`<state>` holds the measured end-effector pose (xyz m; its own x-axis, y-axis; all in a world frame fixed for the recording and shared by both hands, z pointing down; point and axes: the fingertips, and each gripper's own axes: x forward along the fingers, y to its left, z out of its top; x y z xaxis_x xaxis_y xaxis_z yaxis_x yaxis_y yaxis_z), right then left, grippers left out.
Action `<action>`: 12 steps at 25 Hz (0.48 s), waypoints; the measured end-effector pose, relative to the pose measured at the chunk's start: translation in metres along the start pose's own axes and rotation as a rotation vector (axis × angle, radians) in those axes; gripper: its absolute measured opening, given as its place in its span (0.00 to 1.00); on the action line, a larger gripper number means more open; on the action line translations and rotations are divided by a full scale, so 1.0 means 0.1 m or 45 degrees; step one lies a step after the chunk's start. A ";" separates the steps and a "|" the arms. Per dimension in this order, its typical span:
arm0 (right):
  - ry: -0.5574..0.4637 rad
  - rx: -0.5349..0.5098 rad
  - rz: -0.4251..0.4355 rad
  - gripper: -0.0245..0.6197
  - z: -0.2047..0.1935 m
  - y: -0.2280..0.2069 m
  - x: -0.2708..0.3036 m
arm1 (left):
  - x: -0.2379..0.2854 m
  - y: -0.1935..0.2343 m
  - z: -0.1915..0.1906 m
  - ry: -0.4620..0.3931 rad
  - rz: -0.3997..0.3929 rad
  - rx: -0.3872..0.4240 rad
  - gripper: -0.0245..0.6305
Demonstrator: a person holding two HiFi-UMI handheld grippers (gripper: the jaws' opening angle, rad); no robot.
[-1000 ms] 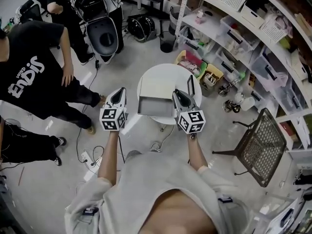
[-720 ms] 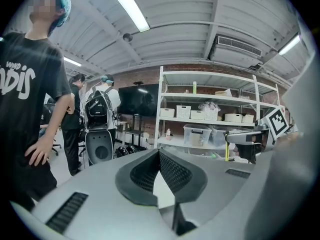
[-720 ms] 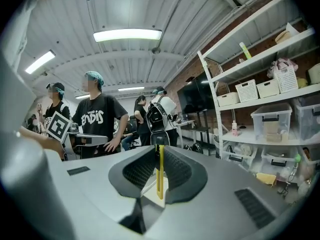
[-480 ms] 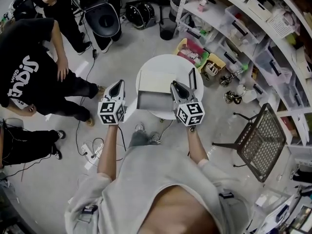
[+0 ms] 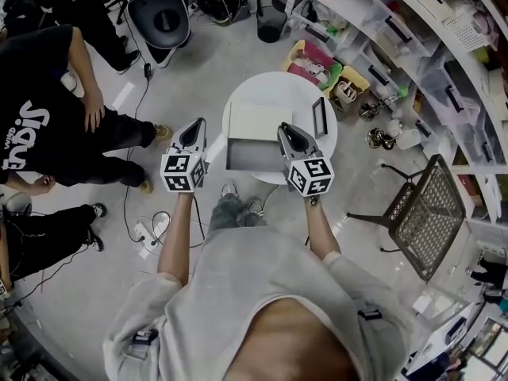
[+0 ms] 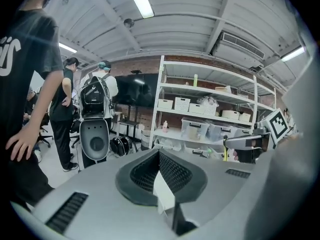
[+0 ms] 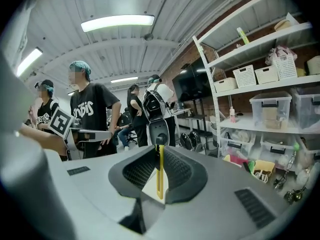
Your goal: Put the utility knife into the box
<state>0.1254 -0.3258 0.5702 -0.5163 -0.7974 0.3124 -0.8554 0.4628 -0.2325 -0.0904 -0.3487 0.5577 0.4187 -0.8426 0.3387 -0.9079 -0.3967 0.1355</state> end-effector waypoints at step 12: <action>0.158 0.070 -0.012 0.15 -0.54 0.08 0.04 | 0.07 -0.02 -0.45 0.126 -0.045 -0.057 0.07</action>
<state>0.1146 -0.3045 0.6198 -0.5122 -0.7461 0.4255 -0.8586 0.4308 -0.2780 -0.0863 -0.3373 0.6015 0.4482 -0.7876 0.4228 -0.8937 -0.4068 0.1895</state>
